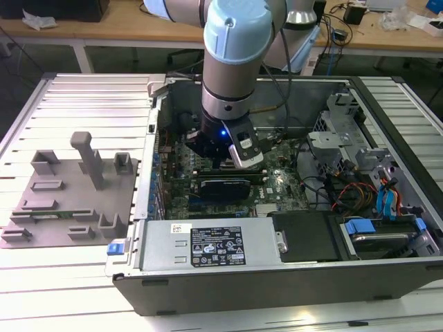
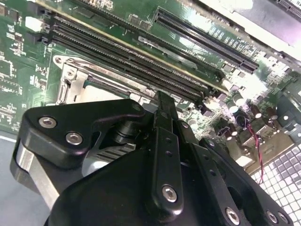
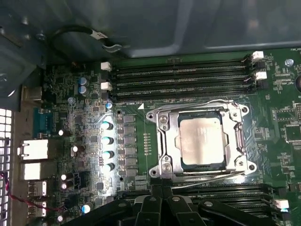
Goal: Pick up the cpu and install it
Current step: 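Install the second cpu locking lever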
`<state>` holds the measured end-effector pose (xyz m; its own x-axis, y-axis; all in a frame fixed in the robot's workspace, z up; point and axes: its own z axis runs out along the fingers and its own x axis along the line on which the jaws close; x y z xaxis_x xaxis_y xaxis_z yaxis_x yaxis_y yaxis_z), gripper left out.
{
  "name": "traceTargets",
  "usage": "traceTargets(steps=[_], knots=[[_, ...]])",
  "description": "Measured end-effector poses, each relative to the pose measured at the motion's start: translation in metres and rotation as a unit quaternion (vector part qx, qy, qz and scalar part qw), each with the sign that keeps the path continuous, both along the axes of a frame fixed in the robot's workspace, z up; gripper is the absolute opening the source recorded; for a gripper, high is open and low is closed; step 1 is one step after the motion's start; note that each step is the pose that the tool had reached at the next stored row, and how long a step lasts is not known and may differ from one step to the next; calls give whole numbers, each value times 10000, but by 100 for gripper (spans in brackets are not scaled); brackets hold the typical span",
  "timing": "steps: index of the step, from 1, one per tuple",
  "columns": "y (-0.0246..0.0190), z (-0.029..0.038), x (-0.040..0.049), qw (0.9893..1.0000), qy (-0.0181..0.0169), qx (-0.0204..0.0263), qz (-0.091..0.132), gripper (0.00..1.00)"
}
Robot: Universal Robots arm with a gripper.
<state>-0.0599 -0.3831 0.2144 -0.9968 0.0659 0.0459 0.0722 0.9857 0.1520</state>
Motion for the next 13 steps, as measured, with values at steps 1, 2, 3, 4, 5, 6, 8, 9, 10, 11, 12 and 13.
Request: traceTargets(steps=[1, 2, 3, 4, 5, 6, 8, 9, 10, 11, 12, 13], knots=[[-9, -13, 4, 10000, 15, 24, 0, 11], [-12, -24, 5, 10000, 28, 48, 0, 11], [-13, -24, 6, 10000, 37, 52, 0, 11], [-13, -23, 6, 10000, 53, 62, 0, 11], [-13, -28, 4, 10000, 53, 65, 0, 11], [-14, -37, -3, 10000, 50, 66, 0, 11], [-14, -57, -27, 10000, 38, 70, 0, 11], [-14, -66, -48, 10000, 31, 83, 0, 11], [-12, -75, -70, 9999, 25, 98, 0, 11], [-12, -81, -79, 9999, 22, 103, 0, 11], [-12, -89, -92, 9999, 19, 107, 1, 11], [-10, -95, -100, 9999, 18, 110, 0, 11]])
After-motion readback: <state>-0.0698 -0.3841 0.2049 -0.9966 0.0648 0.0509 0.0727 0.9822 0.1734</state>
